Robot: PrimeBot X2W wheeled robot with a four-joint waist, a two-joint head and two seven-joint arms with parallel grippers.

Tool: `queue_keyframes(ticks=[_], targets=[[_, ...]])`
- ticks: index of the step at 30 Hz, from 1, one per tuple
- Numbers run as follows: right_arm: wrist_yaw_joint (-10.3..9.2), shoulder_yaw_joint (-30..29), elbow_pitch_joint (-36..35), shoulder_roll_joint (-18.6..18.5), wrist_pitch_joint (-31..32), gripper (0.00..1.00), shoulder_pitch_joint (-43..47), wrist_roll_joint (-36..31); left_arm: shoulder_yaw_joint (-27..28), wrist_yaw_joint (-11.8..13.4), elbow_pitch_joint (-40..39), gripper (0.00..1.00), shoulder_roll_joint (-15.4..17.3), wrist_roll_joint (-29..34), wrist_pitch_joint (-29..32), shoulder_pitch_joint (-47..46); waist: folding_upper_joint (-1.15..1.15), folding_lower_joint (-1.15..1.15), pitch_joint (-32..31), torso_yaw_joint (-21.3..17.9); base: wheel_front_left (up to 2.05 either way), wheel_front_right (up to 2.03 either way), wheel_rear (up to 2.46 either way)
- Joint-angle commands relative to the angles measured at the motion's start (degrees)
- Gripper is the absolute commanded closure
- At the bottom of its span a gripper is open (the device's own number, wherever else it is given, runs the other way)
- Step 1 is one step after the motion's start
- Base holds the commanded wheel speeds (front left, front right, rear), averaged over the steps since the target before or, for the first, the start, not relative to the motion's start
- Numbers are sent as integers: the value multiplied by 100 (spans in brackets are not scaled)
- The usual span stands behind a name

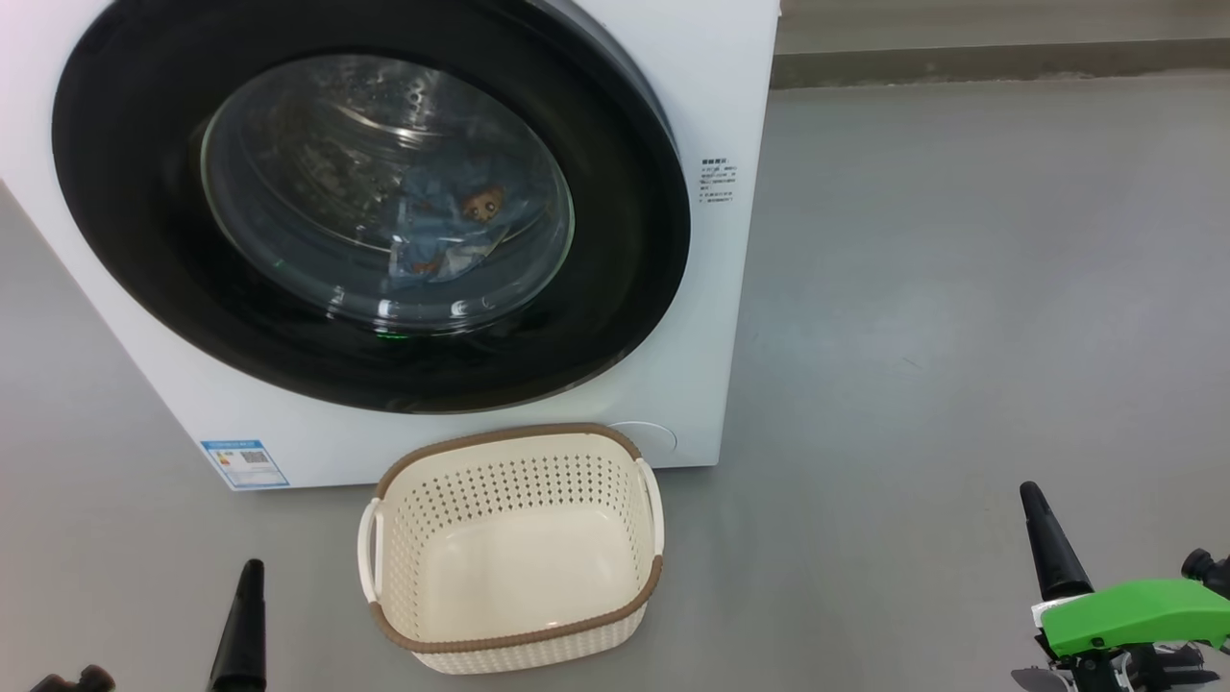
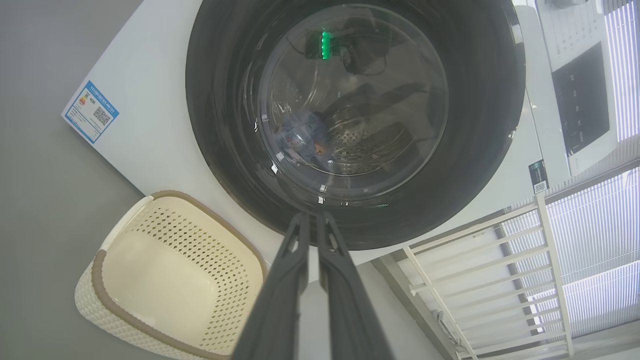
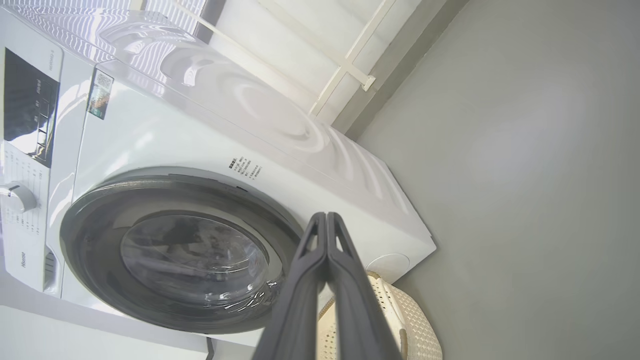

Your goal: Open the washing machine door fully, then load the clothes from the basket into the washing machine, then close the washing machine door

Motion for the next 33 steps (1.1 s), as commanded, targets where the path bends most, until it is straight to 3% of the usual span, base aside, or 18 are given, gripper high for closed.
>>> queue_keyframes(ticks=[1,33], targets=[[-9,-5,-167,-57,52,100,-271,114,166,5,-76,100,40,-109,42,-313,0,0,2,-3,0,0,0],[-13,-263,-210,149,579,100,-381,1773,543,4,1,100,-279,-1446,552,-502,0,0,77,-89,0,0,0]])
